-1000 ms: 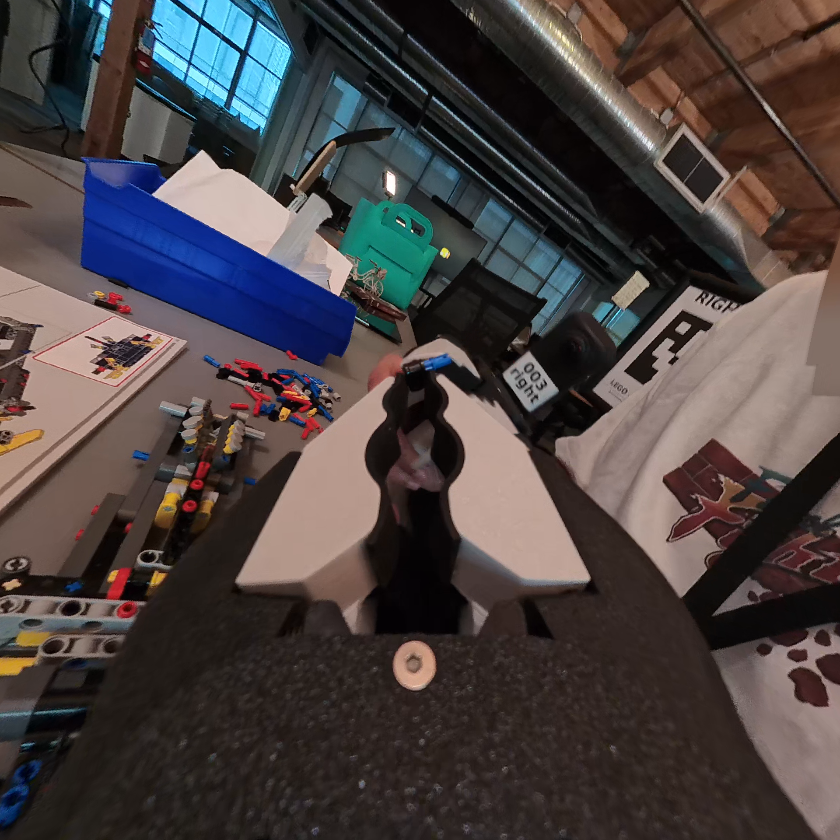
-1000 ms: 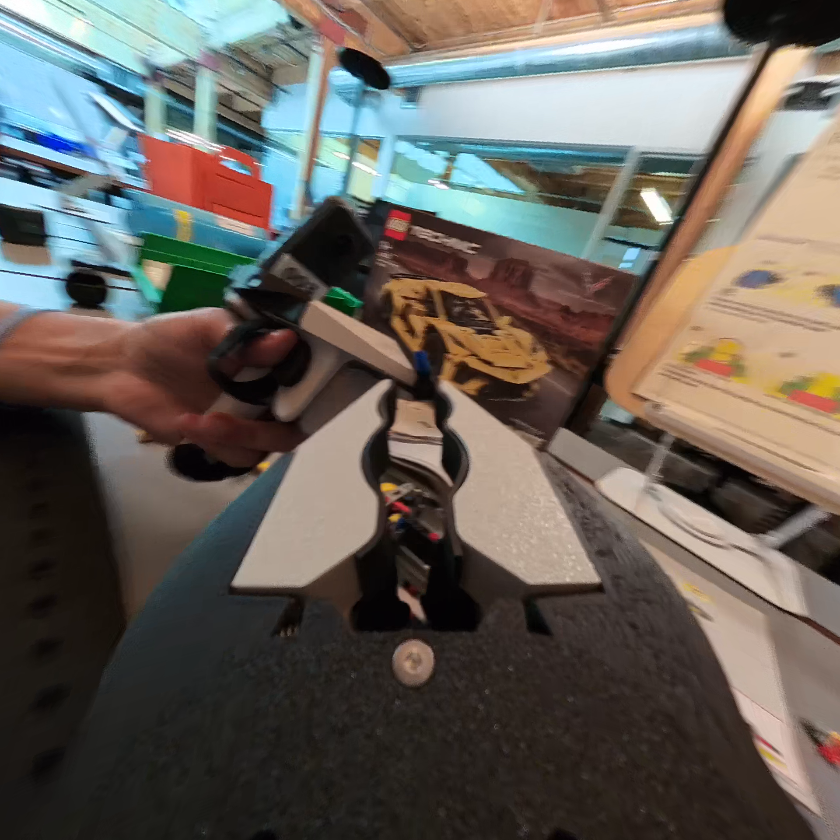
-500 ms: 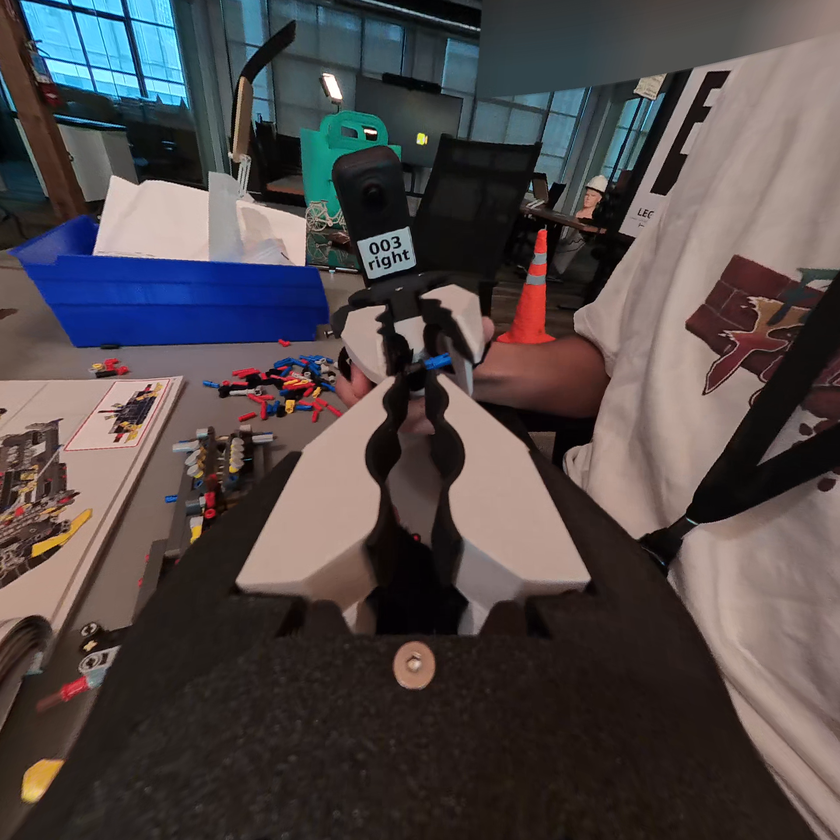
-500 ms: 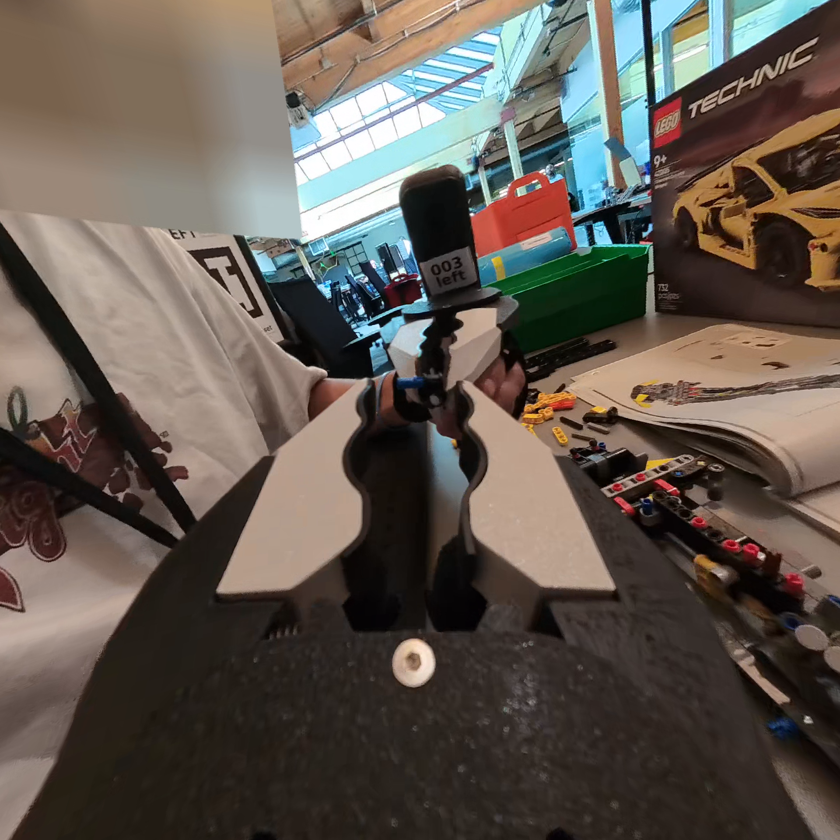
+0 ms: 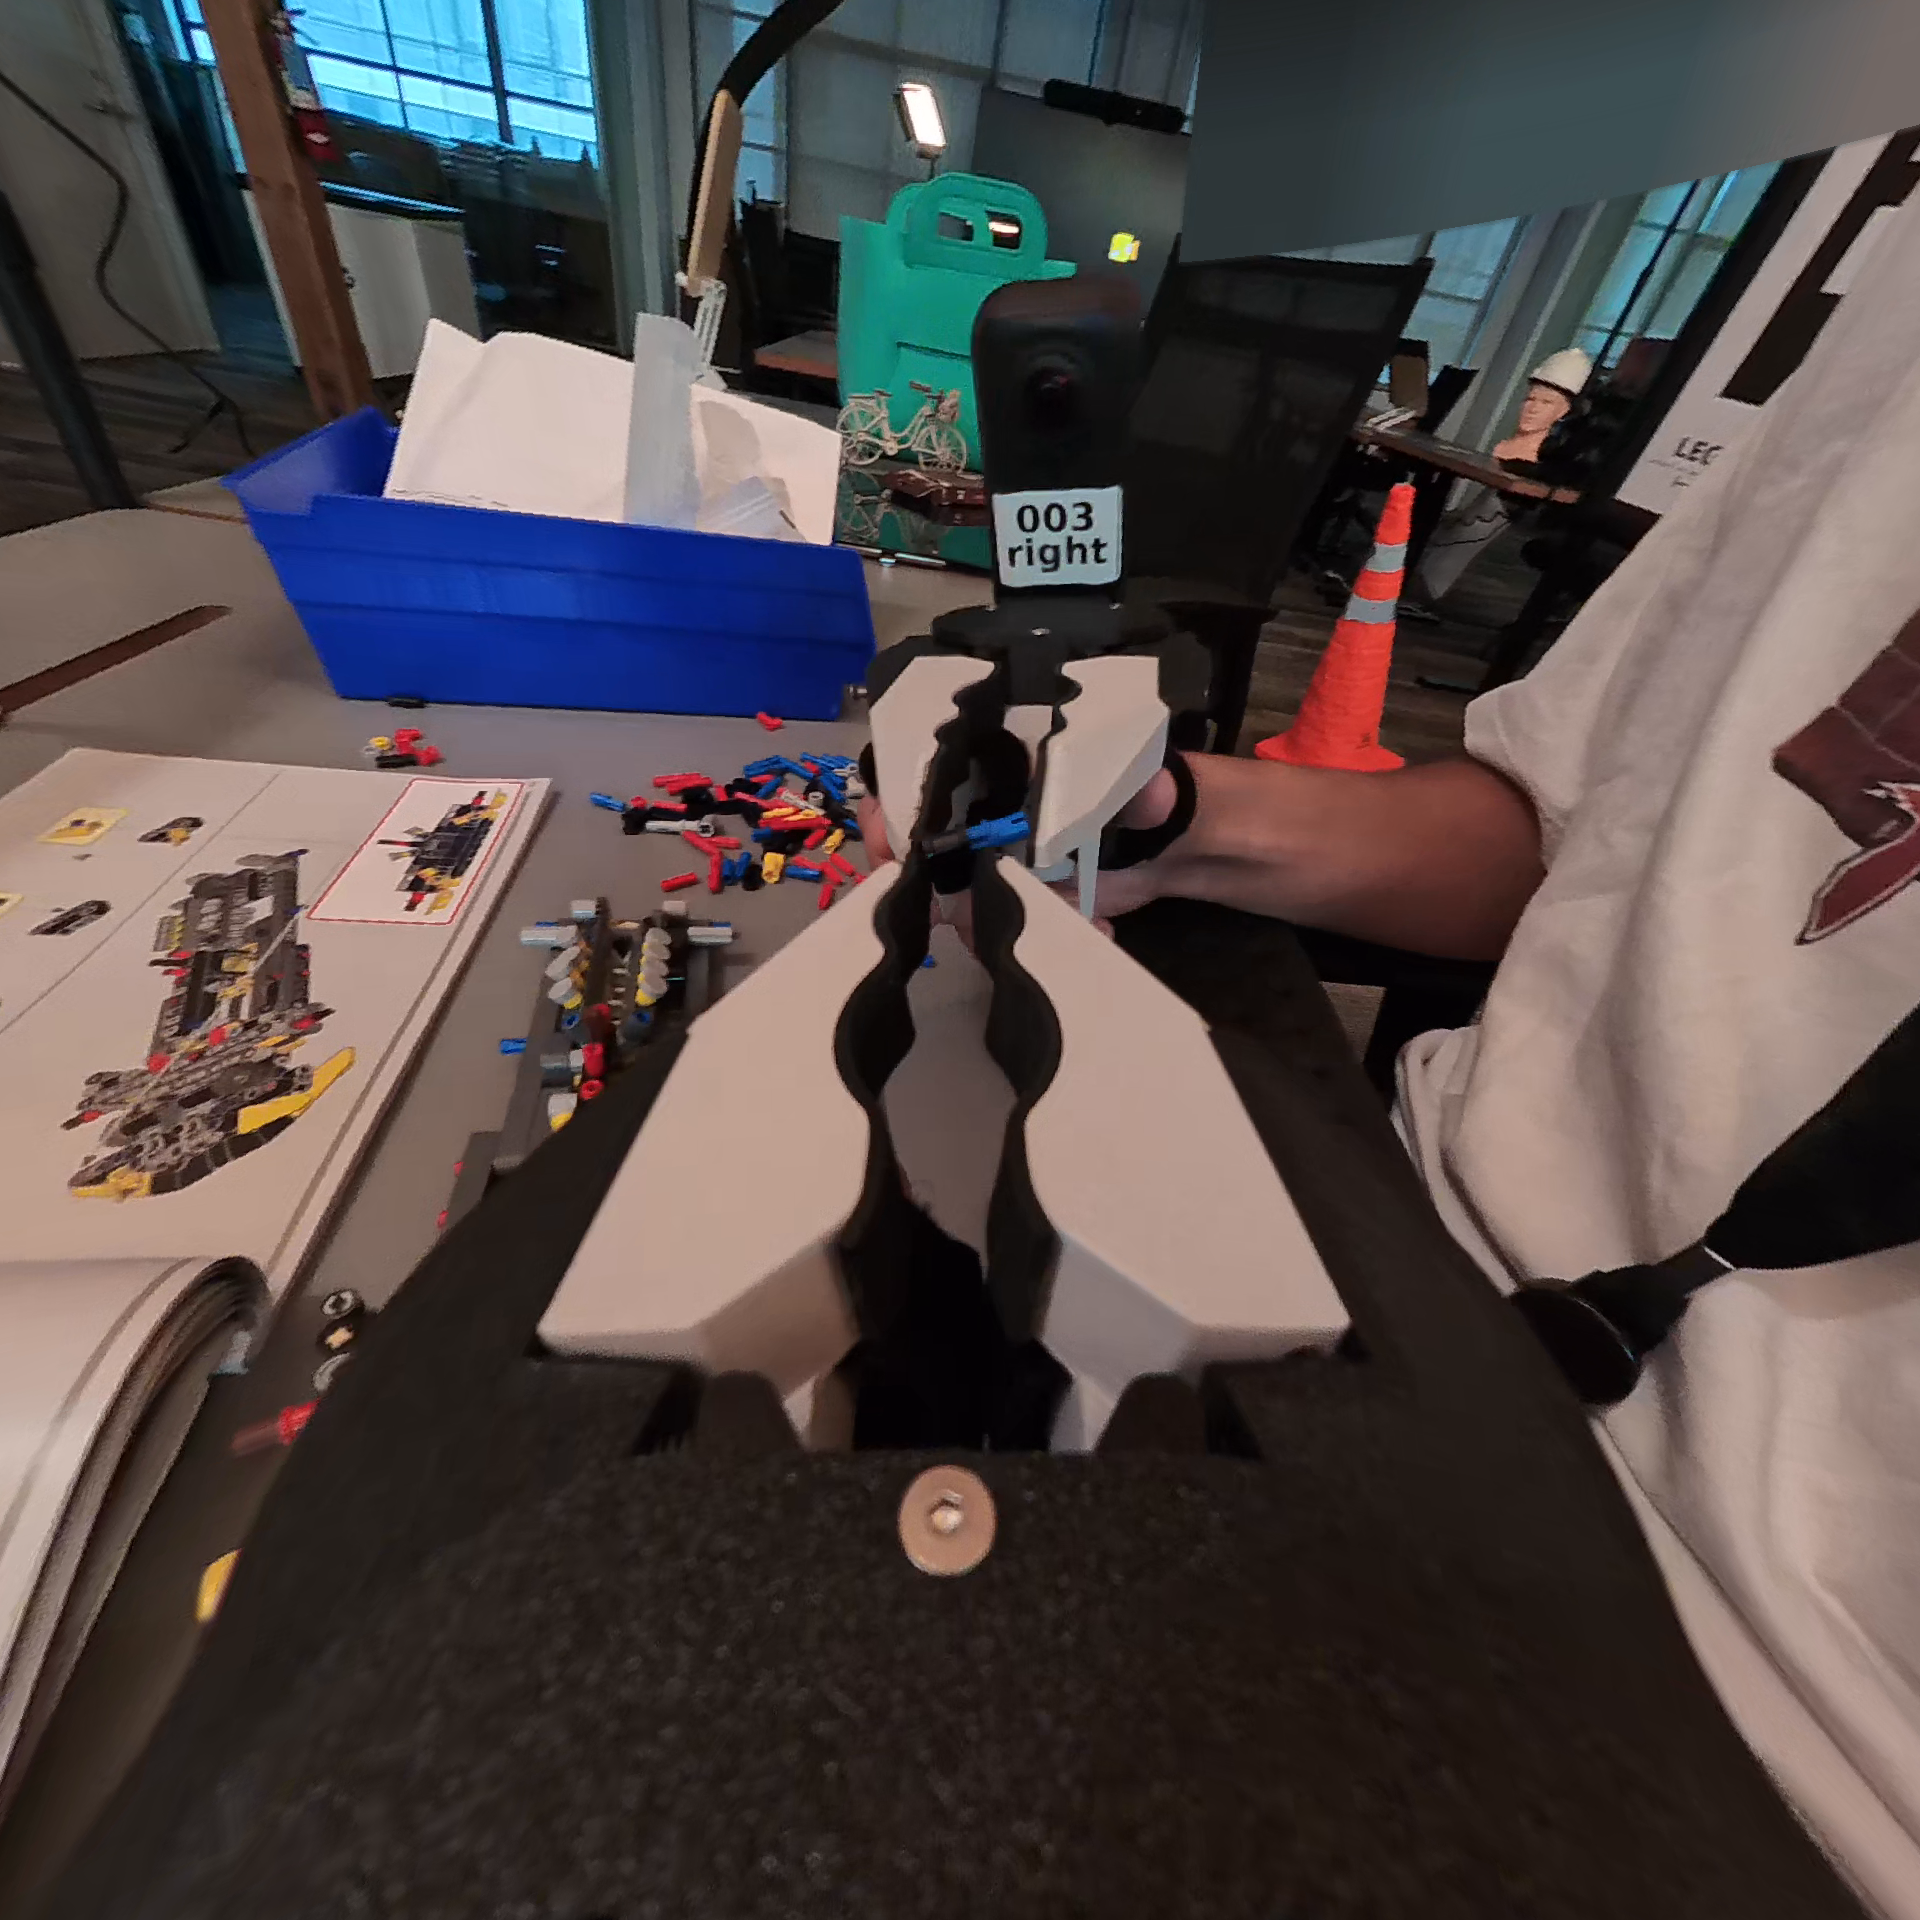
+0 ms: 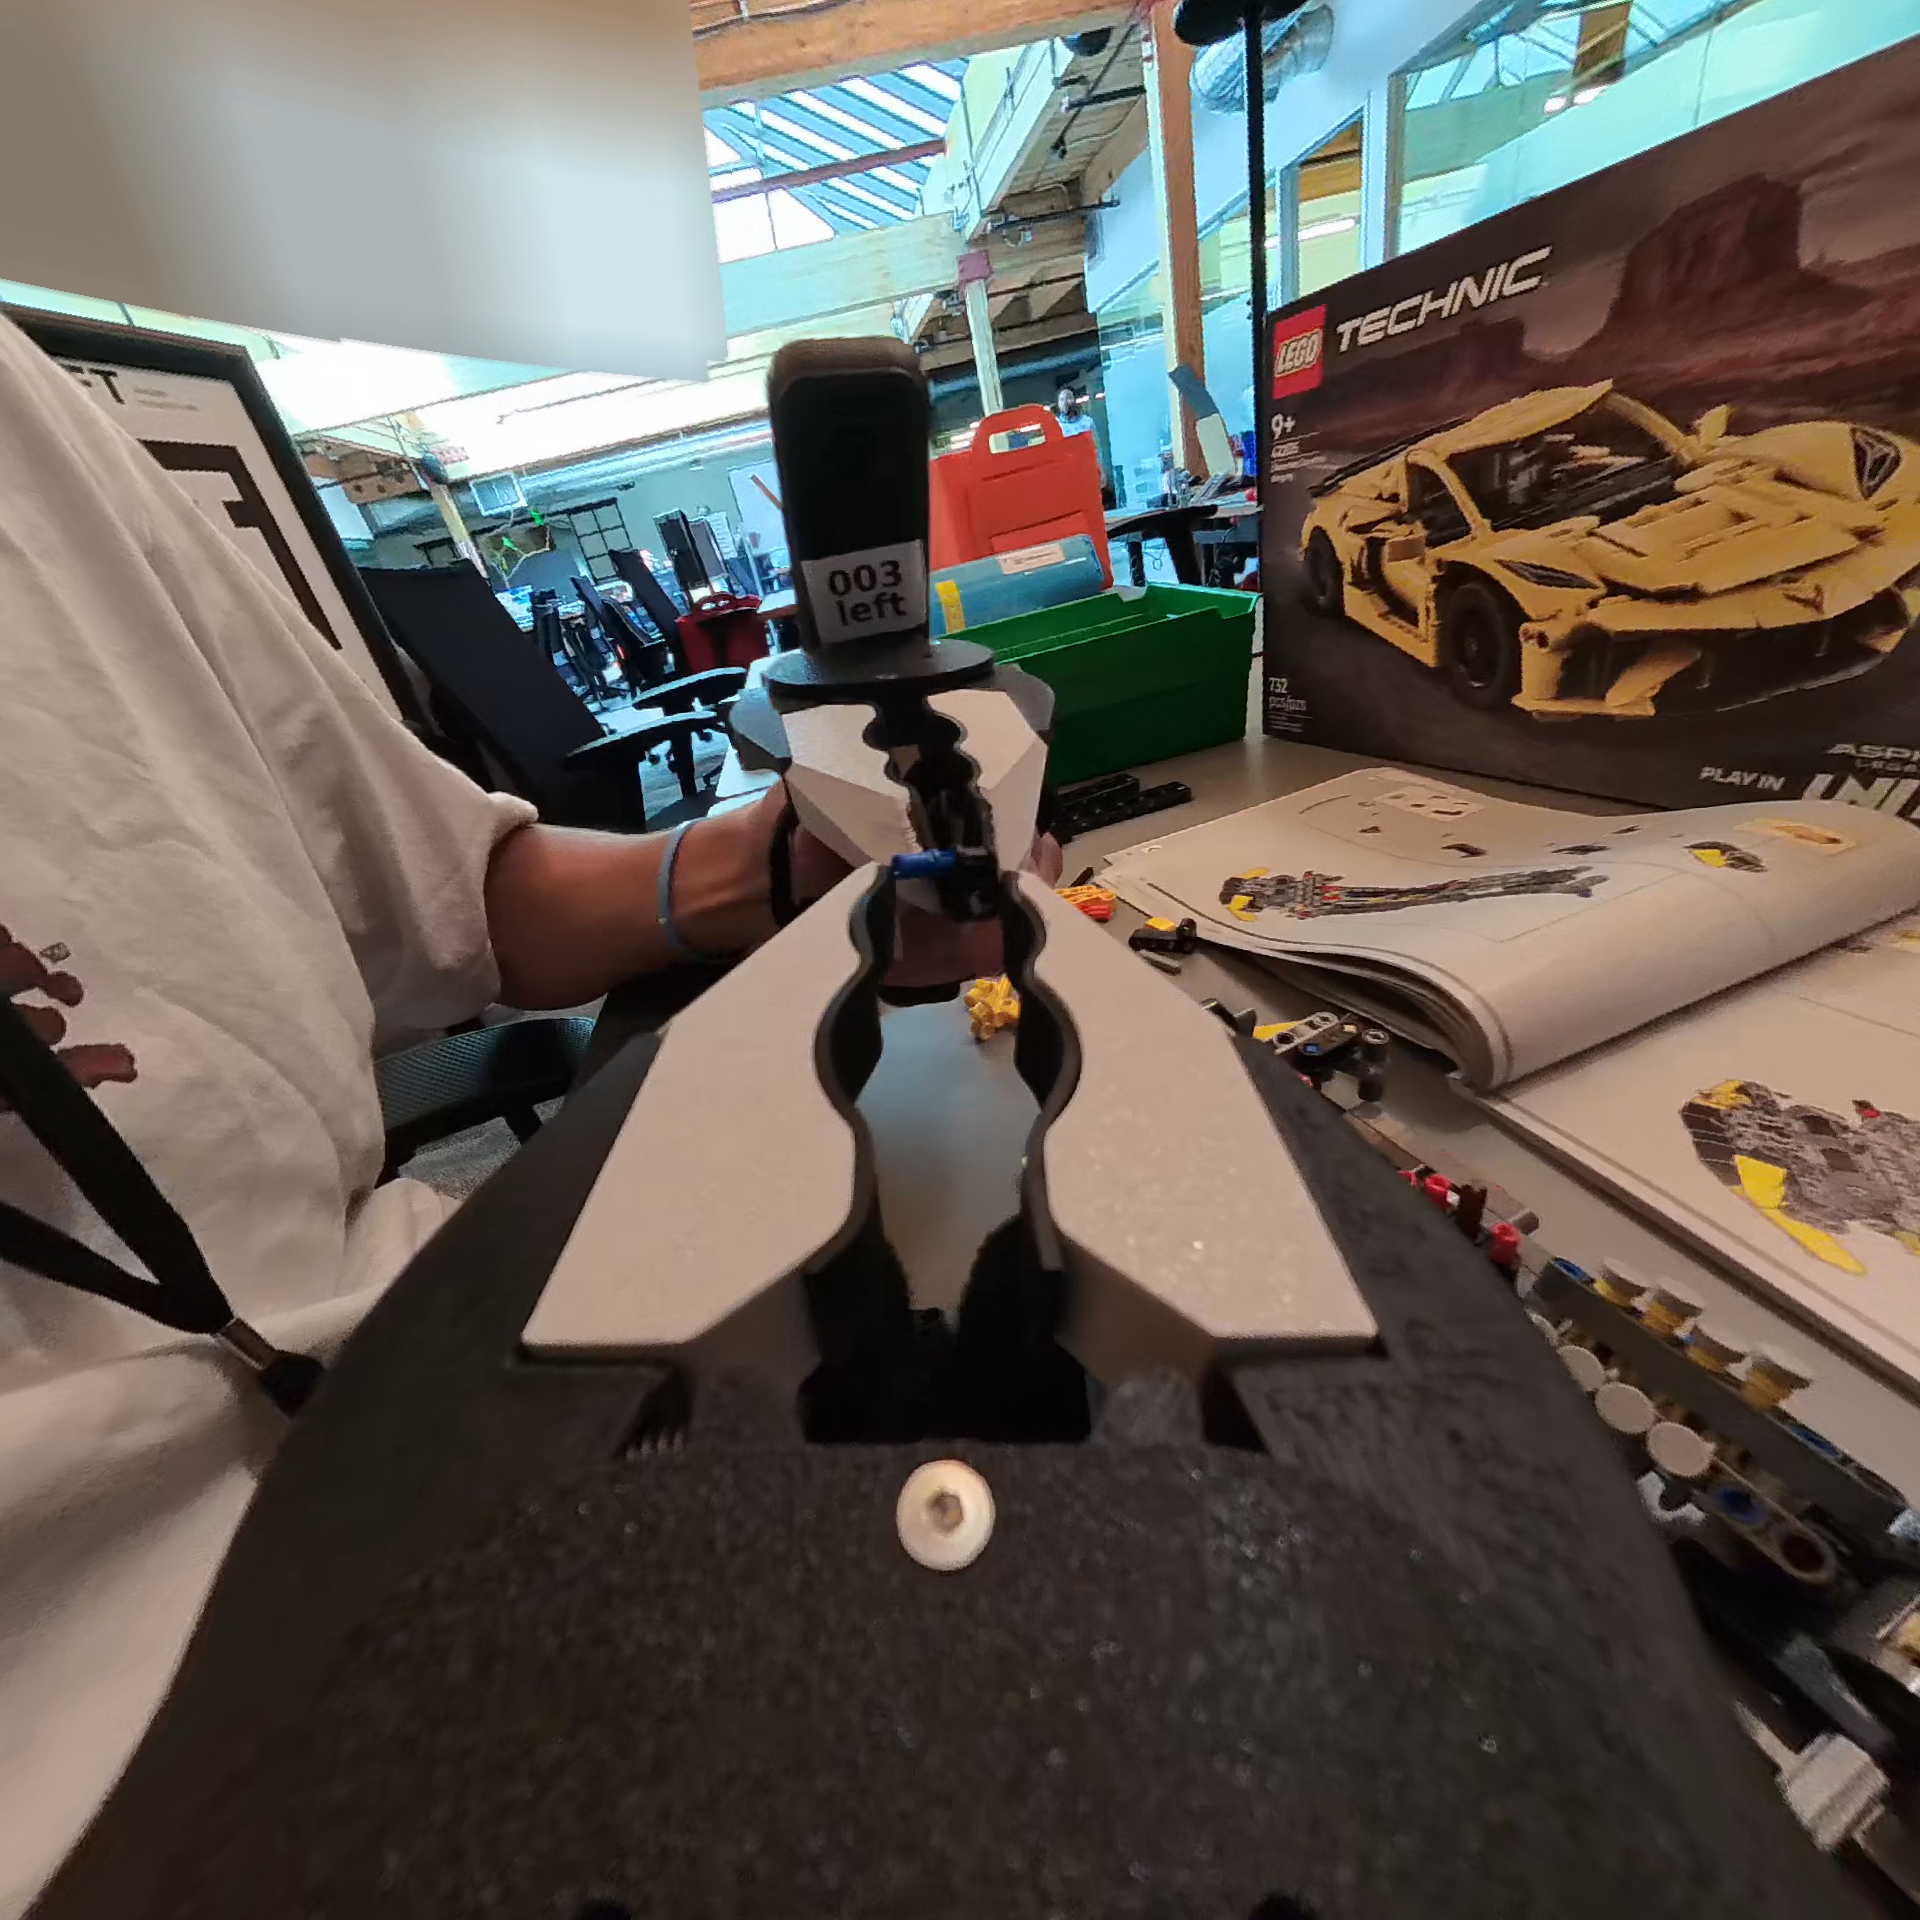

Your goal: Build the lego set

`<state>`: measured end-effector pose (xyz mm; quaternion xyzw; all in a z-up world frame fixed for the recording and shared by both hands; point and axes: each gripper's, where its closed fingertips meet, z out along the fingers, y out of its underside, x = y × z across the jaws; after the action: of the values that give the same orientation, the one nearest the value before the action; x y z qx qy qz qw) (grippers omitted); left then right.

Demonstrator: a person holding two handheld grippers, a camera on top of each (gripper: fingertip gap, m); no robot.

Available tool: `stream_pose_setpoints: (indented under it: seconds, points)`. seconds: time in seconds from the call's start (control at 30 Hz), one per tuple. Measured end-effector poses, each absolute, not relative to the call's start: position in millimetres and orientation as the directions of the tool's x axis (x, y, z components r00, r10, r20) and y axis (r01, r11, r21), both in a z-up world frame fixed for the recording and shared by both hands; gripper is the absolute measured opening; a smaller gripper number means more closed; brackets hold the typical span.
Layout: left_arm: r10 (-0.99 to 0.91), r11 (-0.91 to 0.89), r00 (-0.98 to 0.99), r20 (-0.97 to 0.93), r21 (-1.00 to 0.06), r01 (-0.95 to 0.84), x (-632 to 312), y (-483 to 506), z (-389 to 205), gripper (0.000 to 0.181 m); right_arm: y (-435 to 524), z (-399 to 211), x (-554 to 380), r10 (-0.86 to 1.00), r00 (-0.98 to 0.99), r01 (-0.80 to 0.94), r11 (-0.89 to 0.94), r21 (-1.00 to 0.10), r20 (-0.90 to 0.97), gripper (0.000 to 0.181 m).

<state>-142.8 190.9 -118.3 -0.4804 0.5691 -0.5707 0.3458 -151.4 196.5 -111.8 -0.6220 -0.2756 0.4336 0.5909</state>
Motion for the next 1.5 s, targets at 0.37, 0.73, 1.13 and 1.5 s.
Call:
stream_pose_setpoints:
  seconds: [0.37,0.73,1.13,1.5]
  points:
    - [-0.929,-0.237,-0.264,0.258,-0.965,-0.109,-136.0,200.7,-116.5,0.011,207.5,-109.4,-144.5,0.810,0.453,-0.298,-0.256,-0.920,-0.372,0.018]
    - [-0.919,-0.274,-0.267,0.291,-0.957,-0.099,-132.4,198.6,-118.1,0.005,206.7,-107.3,-145.8,0.817,0.452,-0.308,-0.235,-0.922,-0.359,0.019]
    - [-0.915,-0.033,-0.388,0.109,-0.980,-0.196,-144.7,170.7,-131.1,0.005,179.0,-113.4,-161.9,0.912,0.356,-0.120,-0.169,-0.978,-0.201,0.019]
    - [-0.926,0.034,-0.375,0.038,-0.982,-0.185,-144.7,170.3,-132.2,0.005,176.6,-116.0,-163.2,0.925,0.343,-0.096,-0.136,-0.986,-0.161,0.019]
